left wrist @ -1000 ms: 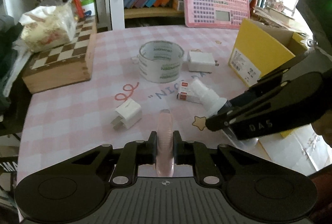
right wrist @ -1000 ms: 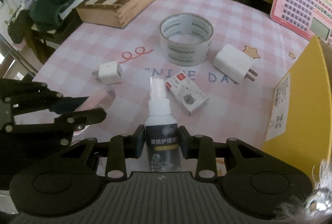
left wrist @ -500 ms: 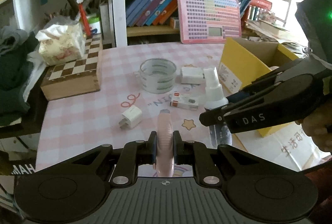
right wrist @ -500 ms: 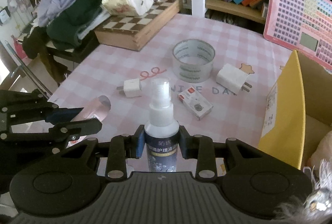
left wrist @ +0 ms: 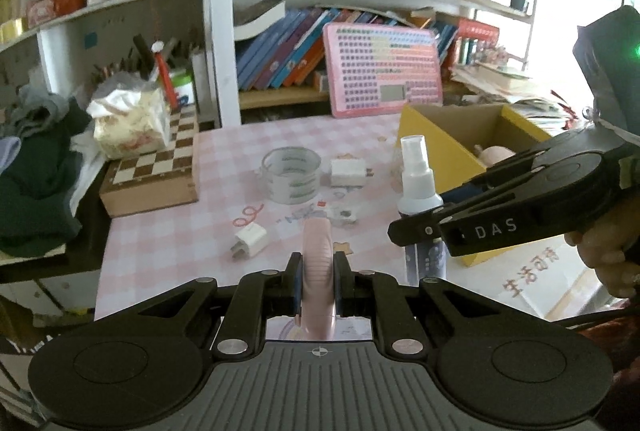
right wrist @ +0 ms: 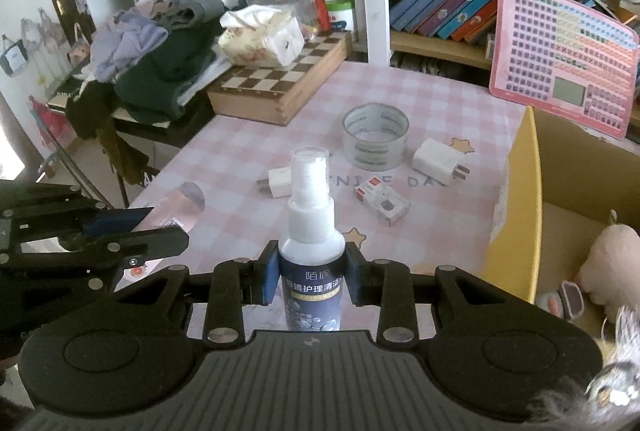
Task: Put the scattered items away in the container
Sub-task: 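Carry spray bottle in right gripper while left gripper carries pink tube to box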
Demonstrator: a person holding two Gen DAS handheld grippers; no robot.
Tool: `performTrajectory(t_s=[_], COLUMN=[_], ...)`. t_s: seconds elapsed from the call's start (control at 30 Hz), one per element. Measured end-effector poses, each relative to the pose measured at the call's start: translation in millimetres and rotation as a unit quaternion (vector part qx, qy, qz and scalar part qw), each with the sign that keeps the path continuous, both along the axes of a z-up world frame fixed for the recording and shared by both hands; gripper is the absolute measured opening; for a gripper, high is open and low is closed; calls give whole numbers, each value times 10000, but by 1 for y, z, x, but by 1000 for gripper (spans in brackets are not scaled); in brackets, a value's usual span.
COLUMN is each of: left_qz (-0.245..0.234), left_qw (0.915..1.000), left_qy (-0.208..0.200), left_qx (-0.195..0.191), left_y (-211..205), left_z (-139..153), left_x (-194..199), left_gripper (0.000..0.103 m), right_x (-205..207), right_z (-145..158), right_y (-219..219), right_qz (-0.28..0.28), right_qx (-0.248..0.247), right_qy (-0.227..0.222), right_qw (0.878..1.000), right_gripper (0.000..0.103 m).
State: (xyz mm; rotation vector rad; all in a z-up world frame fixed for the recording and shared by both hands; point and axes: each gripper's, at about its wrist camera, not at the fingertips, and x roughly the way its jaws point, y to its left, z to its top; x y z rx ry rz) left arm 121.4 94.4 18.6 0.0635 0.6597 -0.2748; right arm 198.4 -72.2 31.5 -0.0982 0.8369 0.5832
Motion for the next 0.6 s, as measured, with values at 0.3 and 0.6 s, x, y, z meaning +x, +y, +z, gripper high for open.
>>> performTrajectory(t_s=[0.3, 0.6], left_qz=[-394, -783], left_qw=[9991, 9967], left_qy=[-146, -191], left_qx=[-50, -95], left_y=[-15, -30], left_z=[8, 8], left_x=[-27, -46], left_gripper=[14, 14], right_x=[-43, -75], right_z=[9, 11], right_y=[-17, -35], right_qz=[-298, -701], right_qx=[108, 163], right_qy=[-74, -150], right_qw=[9995, 9973], right_gripper=[31, 31])
